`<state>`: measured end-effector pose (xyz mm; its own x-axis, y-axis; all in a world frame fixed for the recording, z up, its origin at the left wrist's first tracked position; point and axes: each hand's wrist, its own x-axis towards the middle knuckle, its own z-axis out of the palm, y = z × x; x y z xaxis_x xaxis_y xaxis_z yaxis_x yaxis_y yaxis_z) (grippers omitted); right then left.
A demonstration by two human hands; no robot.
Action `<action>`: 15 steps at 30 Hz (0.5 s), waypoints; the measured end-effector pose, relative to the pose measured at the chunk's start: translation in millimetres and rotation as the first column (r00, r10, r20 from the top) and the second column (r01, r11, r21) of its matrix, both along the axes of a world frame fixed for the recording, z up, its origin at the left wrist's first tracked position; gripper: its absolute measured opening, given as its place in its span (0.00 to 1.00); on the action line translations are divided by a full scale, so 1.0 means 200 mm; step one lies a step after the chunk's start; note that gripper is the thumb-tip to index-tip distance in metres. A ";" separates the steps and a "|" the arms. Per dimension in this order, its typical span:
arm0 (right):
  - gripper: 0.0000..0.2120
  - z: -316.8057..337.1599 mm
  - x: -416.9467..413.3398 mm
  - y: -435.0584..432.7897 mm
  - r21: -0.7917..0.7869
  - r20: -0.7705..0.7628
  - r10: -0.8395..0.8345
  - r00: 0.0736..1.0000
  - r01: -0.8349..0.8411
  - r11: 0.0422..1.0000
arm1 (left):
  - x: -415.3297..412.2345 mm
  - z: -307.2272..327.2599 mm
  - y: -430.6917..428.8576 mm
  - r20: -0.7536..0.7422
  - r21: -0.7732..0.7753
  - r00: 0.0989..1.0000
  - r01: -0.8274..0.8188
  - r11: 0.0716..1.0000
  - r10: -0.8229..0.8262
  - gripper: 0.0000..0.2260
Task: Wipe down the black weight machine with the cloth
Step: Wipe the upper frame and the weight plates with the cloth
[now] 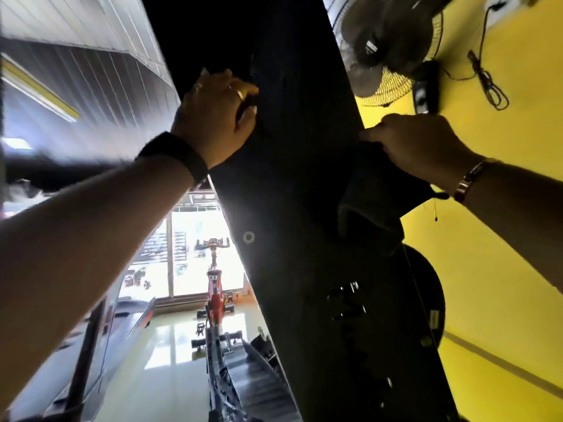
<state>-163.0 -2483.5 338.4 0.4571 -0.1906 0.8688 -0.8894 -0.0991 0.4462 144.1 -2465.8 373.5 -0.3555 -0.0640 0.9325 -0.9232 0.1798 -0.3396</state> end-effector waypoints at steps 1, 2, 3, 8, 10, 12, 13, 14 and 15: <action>0.20 0.04 0.01 -0.02 0.007 0.029 -0.010 1.000 0.010 1.000 | 0.04 0.06 0.01 -0.006 -0.030 1.000 -0.001 1.000 0.001 0.23; 0.19 0.09 0.03 -0.03 0.023 0.065 -0.008 0.998 0.006 1.000 | 0.07 0.10 0.01 -0.007 -0.064 1.000 0.008 0.998 -0.008 0.22; 0.19 0.12 0.05 -0.05 0.046 0.135 0.042 0.990 -0.049 0.998 | 0.09 0.14 0.00 -0.005 -0.094 1.000 0.020 0.995 -0.021 0.22; 0.16 0.25 0.21 -0.08 0.016 0.521 0.335 0.785 -0.402 0.916 | 0.25 0.26 -0.10 -0.057 -0.213 0.994 0.078 0.974 -0.092 0.24; 0.18 0.28 0.30 -0.06 -0.025 0.585 0.415 0.697 -0.495 0.868 | 0.30 0.28 -0.15 -0.075 -0.249 0.993 0.074 0.966 -0.095 0.24; 0.15 0.31 0.40 -0.05 -0.074 0.595 0.502 0.627 -0.580 0.811 | 0.35 0.30 -0.19 -0.044 -0.274 0.996 0.061 0.960 -0.076 0.23; 0.12 0.32 0.44 -0.03 -0.075 0.581 0.531 0.616 -0.610 0.789 | 0.36 0.30 -0.20 -0.011 -0.287 0.998 0.050 0.957 -0.055 0.23; 0.13 0.33 0.49 -0.02 -0.063 0.551 0.546 0.631 -0.621 0.782 | 0.38 0.31 -0.22 0.030 -0.309 0.999 0.041 0.950 -0.033 0.23; 0.16 0.33 0.54 -0.02 -0.071 0.489 0.569 0.661 -0.620 0.782 | 0.40 0.31 -0.23 0.072 -0.337 0.997 0.033 0.941 -0.009 0.23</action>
